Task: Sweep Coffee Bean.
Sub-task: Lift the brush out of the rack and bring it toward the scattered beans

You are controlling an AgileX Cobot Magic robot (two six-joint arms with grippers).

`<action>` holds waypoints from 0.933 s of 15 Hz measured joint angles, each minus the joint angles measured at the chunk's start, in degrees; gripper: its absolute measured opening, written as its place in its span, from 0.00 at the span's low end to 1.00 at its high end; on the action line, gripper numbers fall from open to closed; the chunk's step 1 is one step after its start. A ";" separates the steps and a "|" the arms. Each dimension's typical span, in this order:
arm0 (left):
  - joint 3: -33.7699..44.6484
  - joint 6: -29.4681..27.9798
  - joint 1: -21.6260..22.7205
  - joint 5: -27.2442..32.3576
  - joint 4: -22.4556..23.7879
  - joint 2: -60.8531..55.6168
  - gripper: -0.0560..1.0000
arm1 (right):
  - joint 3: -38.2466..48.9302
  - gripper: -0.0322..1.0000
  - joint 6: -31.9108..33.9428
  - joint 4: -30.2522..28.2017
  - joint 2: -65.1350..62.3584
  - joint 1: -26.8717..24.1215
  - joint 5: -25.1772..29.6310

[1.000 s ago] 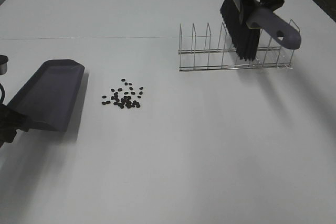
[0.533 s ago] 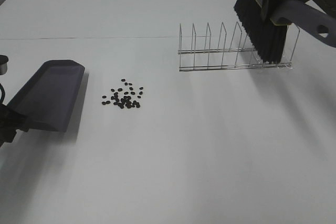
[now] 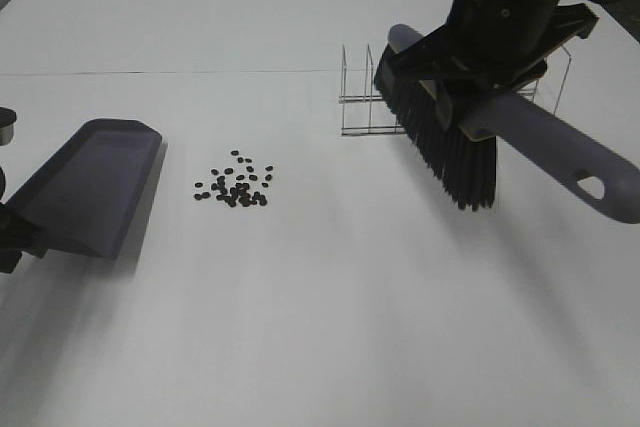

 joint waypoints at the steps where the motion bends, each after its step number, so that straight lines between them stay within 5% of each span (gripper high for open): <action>1: -1.26 -0.11 0.00 0.40 0.46 0.52 0.37 | 0.00 0.39 0.74 -1.43 0.57 1.09 -0.40; 4: -5.56 -0.11 -0.06 2.23 1.83 5.67 0.37 | -5.10 0.39 5.44 -11.57 9.91 7.33 3.32; 14: -8.77 -2.69 -0.92 2.46 5.16 15.13 0.37 | -31.68 0.39 -1.38 -6.53 32.09 7.56 9.63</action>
